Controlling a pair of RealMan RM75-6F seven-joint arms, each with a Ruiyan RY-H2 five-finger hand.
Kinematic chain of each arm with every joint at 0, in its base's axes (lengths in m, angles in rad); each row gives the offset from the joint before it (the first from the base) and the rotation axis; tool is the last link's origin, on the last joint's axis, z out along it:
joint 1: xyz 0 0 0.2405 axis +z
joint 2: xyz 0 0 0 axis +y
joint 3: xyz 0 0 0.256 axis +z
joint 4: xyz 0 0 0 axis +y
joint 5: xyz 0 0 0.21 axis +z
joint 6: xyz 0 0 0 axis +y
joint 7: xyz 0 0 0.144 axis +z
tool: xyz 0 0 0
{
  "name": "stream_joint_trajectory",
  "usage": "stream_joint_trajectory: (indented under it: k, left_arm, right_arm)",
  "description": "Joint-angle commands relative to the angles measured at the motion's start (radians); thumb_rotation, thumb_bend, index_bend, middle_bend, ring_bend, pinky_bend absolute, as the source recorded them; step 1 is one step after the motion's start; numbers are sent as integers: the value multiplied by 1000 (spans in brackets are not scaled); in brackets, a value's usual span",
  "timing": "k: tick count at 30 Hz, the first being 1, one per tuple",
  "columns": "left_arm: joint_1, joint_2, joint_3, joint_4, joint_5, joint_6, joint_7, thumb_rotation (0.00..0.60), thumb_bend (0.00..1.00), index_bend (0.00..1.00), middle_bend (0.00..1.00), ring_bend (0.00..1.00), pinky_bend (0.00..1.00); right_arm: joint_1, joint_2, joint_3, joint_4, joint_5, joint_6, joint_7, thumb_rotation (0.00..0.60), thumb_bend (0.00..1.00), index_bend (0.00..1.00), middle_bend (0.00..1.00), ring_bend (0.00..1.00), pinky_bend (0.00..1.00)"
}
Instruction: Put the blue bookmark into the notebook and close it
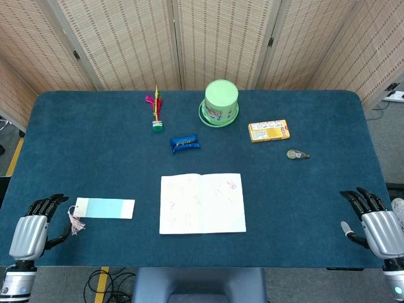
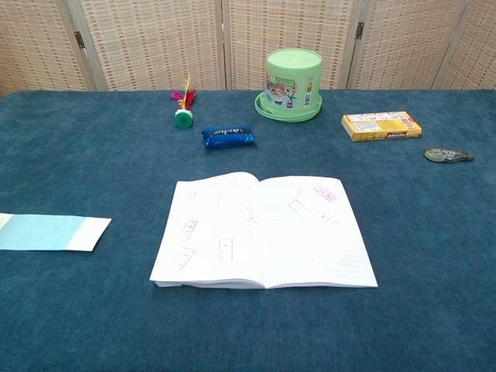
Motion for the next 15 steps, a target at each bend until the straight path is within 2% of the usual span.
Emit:
stream_joint_trajectory:
  k: [1, 15]
  left_arm:
    - [-2, -2, -1, 1, -2, -2, 4, 600, 377, 252, 222, 227, 218]
    - [-25, 6, 1, -5, 37, -11, -3, 600, 377, 252, 222, 227, 218]
  right_arm:
    - [2, 0, 0, -1, 1, -3, -2, 600, 287, 163, 214, 111, 199]
    - [-14, 12, 1, -5, -9, 36, 1, 600, 287, 163, 214, 111, 199]
